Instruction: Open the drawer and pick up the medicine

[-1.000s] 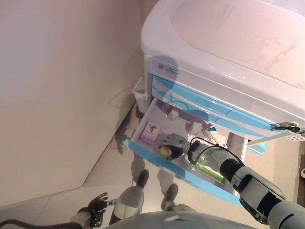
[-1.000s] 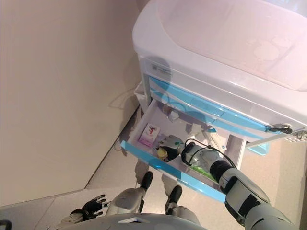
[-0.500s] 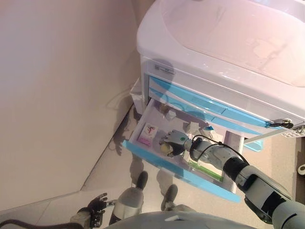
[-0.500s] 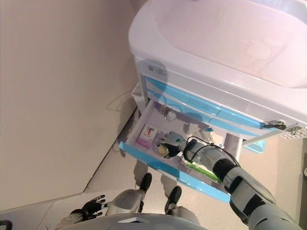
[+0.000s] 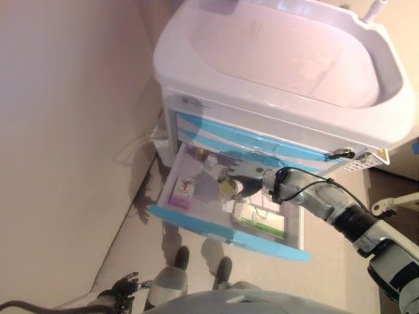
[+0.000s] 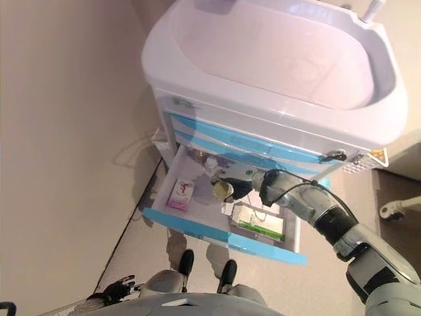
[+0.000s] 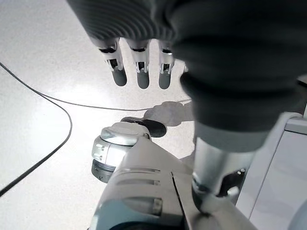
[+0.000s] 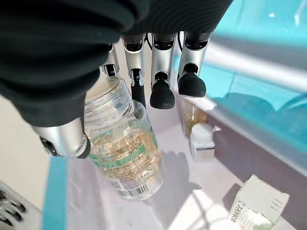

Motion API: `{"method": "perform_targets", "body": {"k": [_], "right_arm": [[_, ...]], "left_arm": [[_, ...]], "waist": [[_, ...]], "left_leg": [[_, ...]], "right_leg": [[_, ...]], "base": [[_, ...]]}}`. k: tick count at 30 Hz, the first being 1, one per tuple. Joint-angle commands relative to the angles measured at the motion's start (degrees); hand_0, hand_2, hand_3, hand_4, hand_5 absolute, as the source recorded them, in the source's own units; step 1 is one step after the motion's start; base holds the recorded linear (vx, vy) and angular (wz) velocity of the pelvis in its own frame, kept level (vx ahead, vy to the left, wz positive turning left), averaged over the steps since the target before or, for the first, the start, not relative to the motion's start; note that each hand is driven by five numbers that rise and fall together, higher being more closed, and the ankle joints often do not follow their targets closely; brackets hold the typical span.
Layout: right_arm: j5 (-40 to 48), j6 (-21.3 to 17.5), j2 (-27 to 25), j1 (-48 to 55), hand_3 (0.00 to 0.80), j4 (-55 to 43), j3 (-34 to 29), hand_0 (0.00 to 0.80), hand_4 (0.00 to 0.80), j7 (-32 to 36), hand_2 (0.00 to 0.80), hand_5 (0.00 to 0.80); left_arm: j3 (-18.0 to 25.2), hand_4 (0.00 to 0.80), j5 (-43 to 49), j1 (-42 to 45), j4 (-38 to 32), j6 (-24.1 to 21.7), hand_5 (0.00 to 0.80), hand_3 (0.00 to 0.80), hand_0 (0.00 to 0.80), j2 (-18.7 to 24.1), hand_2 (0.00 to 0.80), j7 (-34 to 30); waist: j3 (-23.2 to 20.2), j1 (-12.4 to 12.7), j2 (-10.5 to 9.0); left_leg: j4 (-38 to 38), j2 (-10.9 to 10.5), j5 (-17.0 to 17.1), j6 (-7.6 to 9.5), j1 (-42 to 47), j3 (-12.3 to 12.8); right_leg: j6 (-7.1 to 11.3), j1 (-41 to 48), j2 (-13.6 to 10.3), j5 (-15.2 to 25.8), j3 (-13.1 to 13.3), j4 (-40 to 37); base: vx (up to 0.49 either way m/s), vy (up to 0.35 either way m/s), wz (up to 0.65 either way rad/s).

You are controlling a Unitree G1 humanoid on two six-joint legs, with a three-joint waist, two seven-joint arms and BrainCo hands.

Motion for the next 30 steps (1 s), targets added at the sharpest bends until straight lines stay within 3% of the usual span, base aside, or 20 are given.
{"method": "perform_targets", "body": {"k": [1,9,15,25,30], "right_arm": [[9.19,-1.67,-3.63,-3.95,0.8,-7.26,-1.25,0.8,0.8,7.94,0.8,0.8],[31.65,7.23,-9.79,-3.92,0.8,-21.5,-10.07,0.8,0.8,27.54,0.8,0.8],[42.83,13.42,-13.75,-6.84,0.8,-23.99,-13.92,0.8,0.8,35.55,0.8,0.8],[47.96,16.26,-15.86,-14.01,0.8,-19.92,-16.09,0.8,0.8,32.89,0.8,0.8],[48.22,15.17,-17.55,-18.67,0.8,-15.5,-16.32,0.8,0.8,26.57,0.8,0.8]], "left_arm": [[-0.27,0.0,0.6,-0.2,2.66,-0.22,0.0,0.0,0.0,-1.8,0.0,-0.18],[0.57,0.0,-0.24,0.62,3.81,-0.59,0.0,0.0,0.0,-1.81,0.0,0.46],[0.36,0.0,-1.81,1.01,3.88,-0.7,0.0,0.0,0.0,-1.35,0.0,0.39],[-0.49,0.0,-3.14,1.12,3.84,-0.41,0.0,0.0,0.0,-1.36,0.0,0.81],[-0.69,0.0,-3.49,1.54,3.72,0.13,0.0,0.0,0.0,-1.32,0.0,1.13]], "waist": [[-2.4,-0.2,0.72],[-3.1,-2.88,0.43],[-3.8,-4.19,0.36],[-5.13,-4.51,0.29],[-5.58,-4.24,0.23]], "left_leg": [[0.01,0.01,-4.26,-0.29,-0.64,-1.59],[0.01,0.1,-4.83,0.14,0.63,0.87],[0.3,0.06,-5.31,0.39,1.26,2.19],[0.01,-0.18,-5.53,0.48,1.91,2.46],[0.01,-0.35,-5.7,0.42,2.15,2.06]], "right_leg": [[2.54,0.8,0.02,-3.02,0.07,5.06],[2.71,0.51,0.23,-2.75,2.84,5.47],[2.82,0.24,0.4,-2.62,4.62,5.79],[2.93,0.73,0.47,-2.47,4.98,5.45],[2.85,1.23,0.41,-2.52,4.5,5.07]], "base": [[-0.024,0.012,-0.09],[-0.024,0.024,-0.22],[-0.01,0.029,-0.2],[-0.001,0.008,-0.05],[0.0,0.0,0.0]]}}
